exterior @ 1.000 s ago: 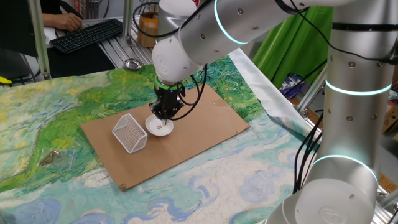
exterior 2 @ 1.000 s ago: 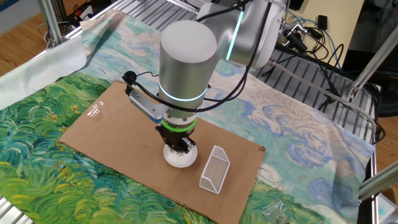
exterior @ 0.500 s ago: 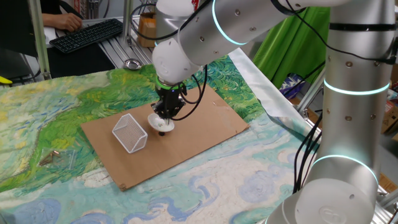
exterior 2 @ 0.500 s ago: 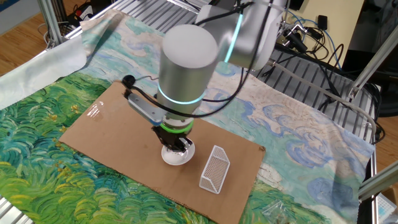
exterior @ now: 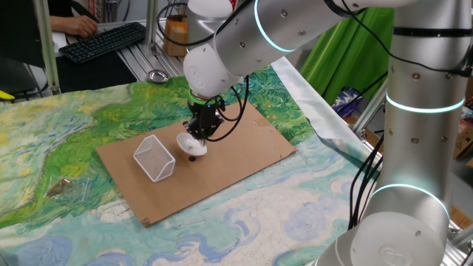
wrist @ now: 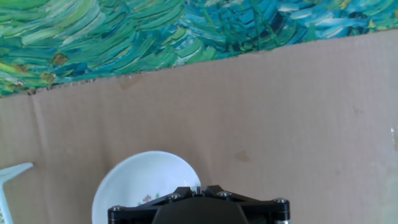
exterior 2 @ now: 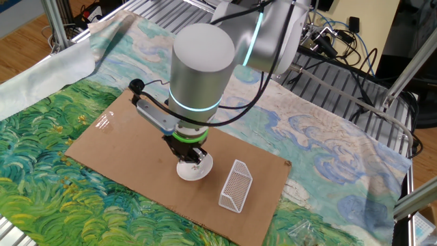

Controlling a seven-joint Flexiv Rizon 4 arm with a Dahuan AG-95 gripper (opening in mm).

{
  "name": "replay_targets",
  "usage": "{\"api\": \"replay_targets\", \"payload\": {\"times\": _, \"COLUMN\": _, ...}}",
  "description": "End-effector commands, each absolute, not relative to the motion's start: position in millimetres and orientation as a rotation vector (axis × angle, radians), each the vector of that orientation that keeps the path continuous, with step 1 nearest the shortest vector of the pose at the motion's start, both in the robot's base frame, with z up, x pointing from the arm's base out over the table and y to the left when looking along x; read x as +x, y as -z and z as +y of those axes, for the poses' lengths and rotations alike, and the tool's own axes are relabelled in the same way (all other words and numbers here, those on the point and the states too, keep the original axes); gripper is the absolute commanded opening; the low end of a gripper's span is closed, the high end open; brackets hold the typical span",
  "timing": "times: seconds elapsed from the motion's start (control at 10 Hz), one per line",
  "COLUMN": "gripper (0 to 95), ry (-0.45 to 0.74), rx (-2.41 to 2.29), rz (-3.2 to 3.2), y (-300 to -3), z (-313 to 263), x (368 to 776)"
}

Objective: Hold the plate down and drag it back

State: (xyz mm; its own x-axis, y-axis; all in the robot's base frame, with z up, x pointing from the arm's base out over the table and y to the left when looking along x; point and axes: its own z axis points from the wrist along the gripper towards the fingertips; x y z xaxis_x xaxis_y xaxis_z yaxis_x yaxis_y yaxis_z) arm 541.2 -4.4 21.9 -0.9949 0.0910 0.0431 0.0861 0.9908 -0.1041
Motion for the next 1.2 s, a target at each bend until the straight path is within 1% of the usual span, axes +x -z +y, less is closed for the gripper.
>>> {"api": "replay_targets", "payload": {"times": 0.1, "gripper": 0.0, "ry": -0.158, "rx": -0.159, "rz": -3.084, "y": -21, "z": -2, "x": 542}}
{"api": "replay_targets", "payload": {"times": 0.5, "gripper": 0.0, "ry": -0.116, "rx": -0.201, "rz": -3.067, "y": -24, "z": 6, "x": 539}}
{"api": "replay_targets", "payload": {"times": 1.2, "gripper": 0.0, "ry": -0.046, "rx": -0.244, "rz": -3.067, "y": -16, "z": 17, "x": 539}}
